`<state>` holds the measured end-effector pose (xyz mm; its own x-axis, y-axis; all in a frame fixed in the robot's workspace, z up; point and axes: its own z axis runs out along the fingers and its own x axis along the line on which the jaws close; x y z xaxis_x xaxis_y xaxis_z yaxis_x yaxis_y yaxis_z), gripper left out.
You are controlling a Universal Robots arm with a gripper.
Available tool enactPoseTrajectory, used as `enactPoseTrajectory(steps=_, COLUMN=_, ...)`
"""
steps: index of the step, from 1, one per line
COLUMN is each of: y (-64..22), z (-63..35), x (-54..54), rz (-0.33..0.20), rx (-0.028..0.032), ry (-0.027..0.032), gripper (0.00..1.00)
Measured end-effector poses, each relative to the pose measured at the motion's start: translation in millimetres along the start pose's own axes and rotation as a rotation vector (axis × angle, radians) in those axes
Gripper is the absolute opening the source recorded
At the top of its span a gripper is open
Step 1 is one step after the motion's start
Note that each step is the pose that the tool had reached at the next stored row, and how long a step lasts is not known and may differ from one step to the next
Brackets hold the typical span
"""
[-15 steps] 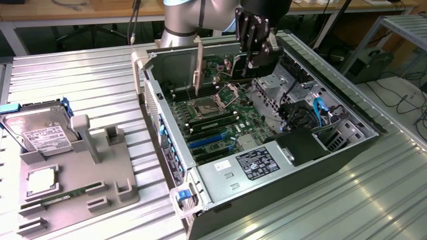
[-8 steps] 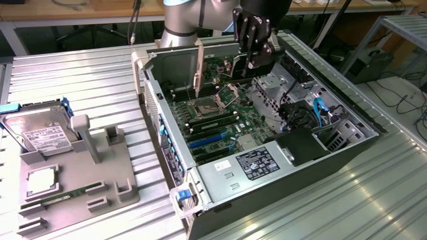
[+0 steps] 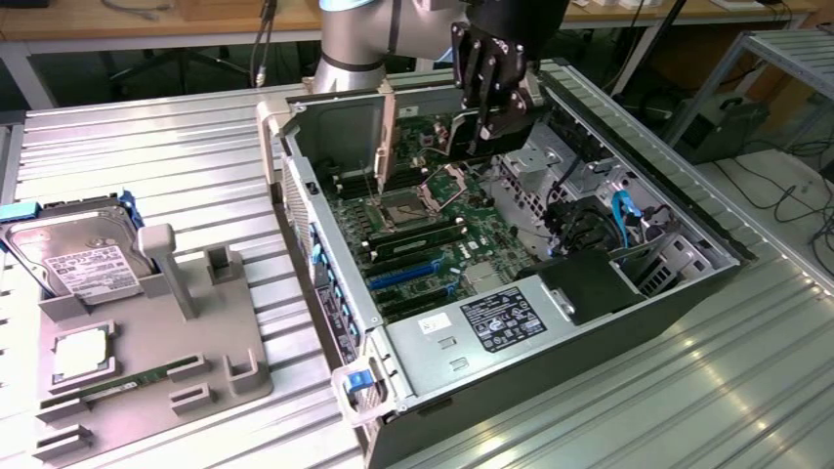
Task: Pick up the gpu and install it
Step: 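Insert the gpu into the slot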
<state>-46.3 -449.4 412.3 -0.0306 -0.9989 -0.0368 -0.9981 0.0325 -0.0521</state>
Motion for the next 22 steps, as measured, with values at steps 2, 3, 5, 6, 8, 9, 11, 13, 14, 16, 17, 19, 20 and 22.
enactPoseTrajectory(steps=2, y=0.1, z=2.0, x=0.1, rz=0.000, rx=-0.0068, ry=0.0003, gripper=0.27)
enactPoseTrajectory(steps=3, y=0.2, z=3.1, x=0.1, rz=0.000, rx=-0.0098, ry=0.0003, gripper=0.27)
enactPoseTrajectory(steps=5, y=0.3, z=5.7, x=0.2, rz=0.000, rx=-0.0157, ry=0.0008, gripper=0.27)
enactPoseTrajectory(steps=6, y=0.4, z=7.0, x=0.3, rz=0.000, rx=-0.0177, ry=0.0009, gripper=0.27)
enactPoseTrajectory(steps=8, y=0.5, z=8.9, x=0.3, rz=0.000, rx=-0.0209, ry=0.0010, gripper=0.27)
enactPoseTrajectory(steps=9, y=0.5, z=9.6, x=0.3, rz=0.000, rx=-0.0221, ry=0.0011, gripper=0.27)
enactPoseTrajectory(steps=11, y=0.6, z=11.0, x=0.4, rz=0.000, rx=-0.0238, ry=0.0011, gripper=0.27)
enactPoseTrajectory(steps=13, y=0.6, z=12.3, x=0.4, rz=0.000, rx=-0.0260, ry=0.0012, gripper=0.27)
enactPoseTrajectory(steps=14, y=0.7, z=12.8, x=0.5, rz=0.000, rx=-0.0271, ry=0.0012, gripper=0.27)
enactPoseTrajectory(steps=16, y=0.8, z=13.7, x=0.5, rz=0.000, rx=-0.0283, ry=0.0010, gripper=0.27)
enactPoseTrajectory(steps=17, y=0.8, z=14.0, x=0.5, rz=0.000, rx=-0.0285, ry=0.0006, gripper=0.27)
enactPoseTrajectory(steps=19, y=0.8, z=14.9, x=0.5, rz=0.000, rx=-0.0286, ry=0.0003, gripper=0.27)
enactPoseTrajectory(steps=20, y=0.8, z=15.3, x=0.5, rz=0.000, rx=-0.0287, ry=0.0003, gripper=0.27)
enactPoseTrajectory(steps=22, y=0.9, z=16.4, x=0.6, rz=0.000, rx=-0.0288, ry=0.0003, gripper=0.27)
